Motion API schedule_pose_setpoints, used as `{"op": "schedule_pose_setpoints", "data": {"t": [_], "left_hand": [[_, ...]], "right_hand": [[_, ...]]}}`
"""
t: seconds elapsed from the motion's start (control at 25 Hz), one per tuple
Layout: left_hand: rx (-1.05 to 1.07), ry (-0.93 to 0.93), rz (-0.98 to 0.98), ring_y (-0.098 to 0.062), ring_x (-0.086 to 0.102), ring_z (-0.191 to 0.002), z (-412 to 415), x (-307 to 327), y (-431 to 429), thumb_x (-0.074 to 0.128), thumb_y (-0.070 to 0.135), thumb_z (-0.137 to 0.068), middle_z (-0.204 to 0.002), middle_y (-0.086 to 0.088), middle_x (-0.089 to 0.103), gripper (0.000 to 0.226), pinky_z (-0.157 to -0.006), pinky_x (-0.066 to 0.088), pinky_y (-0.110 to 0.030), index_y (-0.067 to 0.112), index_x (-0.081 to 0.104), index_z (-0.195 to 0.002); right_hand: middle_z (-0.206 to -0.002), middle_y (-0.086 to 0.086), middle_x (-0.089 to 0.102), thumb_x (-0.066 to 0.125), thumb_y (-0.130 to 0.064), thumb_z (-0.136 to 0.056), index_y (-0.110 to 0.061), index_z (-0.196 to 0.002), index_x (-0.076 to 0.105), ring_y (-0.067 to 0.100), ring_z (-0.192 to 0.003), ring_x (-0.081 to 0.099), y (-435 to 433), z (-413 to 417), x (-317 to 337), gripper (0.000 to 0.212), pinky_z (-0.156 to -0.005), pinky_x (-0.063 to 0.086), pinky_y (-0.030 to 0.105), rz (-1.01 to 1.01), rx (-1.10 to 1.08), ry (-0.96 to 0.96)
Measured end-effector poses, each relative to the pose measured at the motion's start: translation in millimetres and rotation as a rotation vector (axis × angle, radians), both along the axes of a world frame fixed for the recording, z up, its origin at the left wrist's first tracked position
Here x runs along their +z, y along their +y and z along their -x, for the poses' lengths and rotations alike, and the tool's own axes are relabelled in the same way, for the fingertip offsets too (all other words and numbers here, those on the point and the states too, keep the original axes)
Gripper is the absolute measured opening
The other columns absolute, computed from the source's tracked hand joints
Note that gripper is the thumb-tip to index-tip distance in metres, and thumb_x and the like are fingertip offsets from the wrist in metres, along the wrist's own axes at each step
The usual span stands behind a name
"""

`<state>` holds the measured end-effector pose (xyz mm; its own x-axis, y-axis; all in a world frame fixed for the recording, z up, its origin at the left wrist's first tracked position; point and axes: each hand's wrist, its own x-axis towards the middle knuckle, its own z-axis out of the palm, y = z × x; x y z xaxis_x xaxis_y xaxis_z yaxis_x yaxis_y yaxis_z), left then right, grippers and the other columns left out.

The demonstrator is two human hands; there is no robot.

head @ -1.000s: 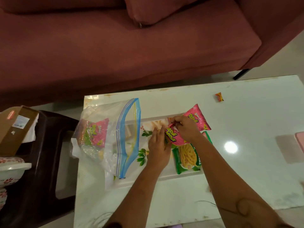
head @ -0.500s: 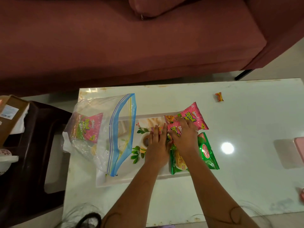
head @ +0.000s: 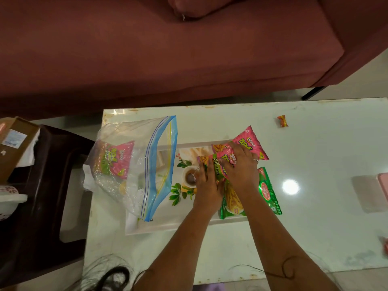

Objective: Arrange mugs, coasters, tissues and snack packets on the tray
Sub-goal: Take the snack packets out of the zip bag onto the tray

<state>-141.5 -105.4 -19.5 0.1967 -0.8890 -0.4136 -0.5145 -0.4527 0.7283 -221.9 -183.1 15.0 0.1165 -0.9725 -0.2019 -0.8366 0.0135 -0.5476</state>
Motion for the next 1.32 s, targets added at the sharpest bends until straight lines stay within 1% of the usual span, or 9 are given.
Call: {"op": "schedule_pose_setpoints", "data": {"t": [0.24, 0.36, 0.52, 0.6, 0.72, 0.88, 1.0, 1.12, 1.32], "left_hand": [[0.125, 0.01, 0.011, -0.028, 0.004, -0.147, 1, 39, 3, 0.039, 0.019, -0.099, -0.161, -0.007, -0.006, 0.065, -0.117, 0.021, -0.037, 0.017, 0.0, -0.151], [0.241, -0.18, 0.373, -0.021, 0.026, -0.143, -11, 100, 9, 0.039, 0.014, -0.098, -0.156, -0.005, 0.026, 0.052, -0.113, 0.036, -0.037, 0.016, 0.025, -0.148], [0.441, -0.487, 0.774, -0.015, 0.035, -0.139, -86, 147, 33, 0.032, 0.016, -0.096, -0.145, 0.0, 0.043, 0.045, -0.119, 0.019, -0.028, 0.02, 0.041, -0.14], [0.772, -0.325, 0.65, -0.01, 0.035, -0.135, -140, 146, 52, 0.039, 0.017, -0.095, -0.148, 0.003, 0.037, 0.045, -0.111, 0.026, -0.017, 0.024, 0.042, -0.139], [1.118, 0.06, 0.316, -0.014, 0.036, -0.135, -209, 114, 74, 0.046, 0.02, -0.097, -0.153, 0.002, 0.029, 0.045, -0.108, 0.034, -0.03, 0.026, 0.04, -0.141], [1.003, 0.327, 0.067, -0.018, 0.036, -0.136, -242, 76, 95, 0.044, 0.036, -0.098, -0.153, 0.002, 0.033, 0.047, -0.107, 0.03, -0.031, 0.03, 0.036, -0.143], [0.888, 0.395, 0.02, -0.014, 0.038, -0.128, -242, 67, 100, 0.04, 0.044, -0.097, -0.15, 0.005, 0.036, 0.044, -0.096, 0.028, -0.03, 0.039, 0.035, -0.141], [0.831, 0.424, 0.044, -0.009, 0.038, -0.123, -235, 61, 98, 0.04, 0.038, -0.098, -0.149, 0.008, 0.037, 0.043, -0.096, 0.029, -0.028, 0.042, 0.034, -0.141], [0.814, 0.365, -0.005, -0.02, 0.027, -0.142, -226, 41, 89, 0.03, 0.048, -0.098, -0.157, 0.003, 0.025, 0.047, -0.116, 0.022, -0.041, 0.042, 0.027, -0.144]], "right_hand": [[-0.149, 0.004, 0.035, 0.055, -0.04, -0.089, -0.03, -0.139, 0.038, 0.031, -0.135, 0.03, 9, -9, 20, 0.054, -0.1, 0.039, 0.049, 0.07, -0.041, 0.12], [-0.13, 0.005, 0.054, 0.054, -0.026, -0.091, -0.023, -0.124, 0.056, 0.02, -0.119, 0.047, 17, -36, 43, 0.032, -0.096, 0.044, 0.038, 0.179, -0.101, -0.162], [-0.094, 0.002, 0.073, 0.055, -0.012, -0.088, -0.016, -0.099, 0.07, 0.008, -0.076, 0.061, 32, -96, 69, 0.019, -0.07, 0.044, 0.019, 0.017, 0.187, -0.425], [-0.097, 0.005, 0.072, 0.052, -0.01, -0.089, -0.012, -0.105, 0.068, 0.014, -0.082, 0.063, 43, -131, 69, 0.023, -0.069, 0.039, 0.015, -0.164, 0.348, -0.355], [-0.109, 0.007, 0.061, 0.063, -0.012, -0.086, -0.009, -0.125, 0.056, 0.018, -0.099, 0.059, 47, -176, 59, 0.04, -0.081, 0.039, 0.018, -0.403, 0.486, -0.362], [-0.143, 0.007, 0.039, 0.074, -0.017, -0.078, -0.014, -0.145, 0.029, 0.022, -0.129, 0.04, 49, -221, 43, 0.081, -0.109, 0.036, 0.025, -0.543, 0.566, -0.344], [-0.121, 0.003, 0.041, 0.059, 0.002, -0.086, -0.001, -0.143, 0.028, 0.012, -0.107, 0.043, 59, -241, 31, 0.065, -0.074, 0.038, -0.005, -0.581, 0.41, -0.522], [-0.112, 0.007, 0.044, 0.048, 0.017, -0.086, 0.006, -0.136, 0.039, 0.005, -0.075, 0.046, 66, -250, 22, 0.051, -0.059, 0.039, 0.006, -0.66, 0.245, -0.586], [-0.093, 0.011, 0.058, 0.041, 0.017, -0.09, 0.017, -0.101, 0.061, 0.007, -0.07, 0.051, 67, -244, 31, 0.023, -0.061, 0.045, 0.012, -0.527, 0.187, -0.672]]}}
